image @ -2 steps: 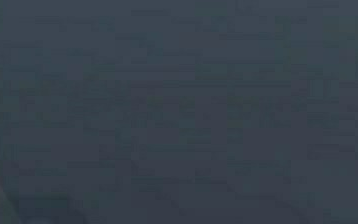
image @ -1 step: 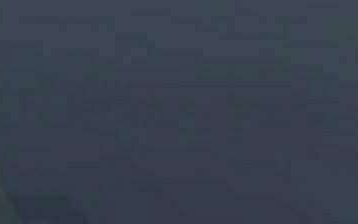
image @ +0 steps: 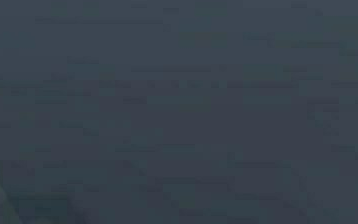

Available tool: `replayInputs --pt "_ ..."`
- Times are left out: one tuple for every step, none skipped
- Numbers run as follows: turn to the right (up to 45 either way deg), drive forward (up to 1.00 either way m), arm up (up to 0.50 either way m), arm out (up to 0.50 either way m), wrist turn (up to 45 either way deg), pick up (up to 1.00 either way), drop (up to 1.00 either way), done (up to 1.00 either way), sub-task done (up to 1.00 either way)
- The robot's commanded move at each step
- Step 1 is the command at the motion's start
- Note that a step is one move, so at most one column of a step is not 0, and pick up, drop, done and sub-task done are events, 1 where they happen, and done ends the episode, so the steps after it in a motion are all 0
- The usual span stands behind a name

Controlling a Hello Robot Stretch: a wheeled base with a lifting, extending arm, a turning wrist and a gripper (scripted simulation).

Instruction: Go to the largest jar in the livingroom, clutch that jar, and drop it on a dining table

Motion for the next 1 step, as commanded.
replayInputs --pt "0.0 0.00 0.00 0.00 0.0 0.00 0.00 1.00 0.00"
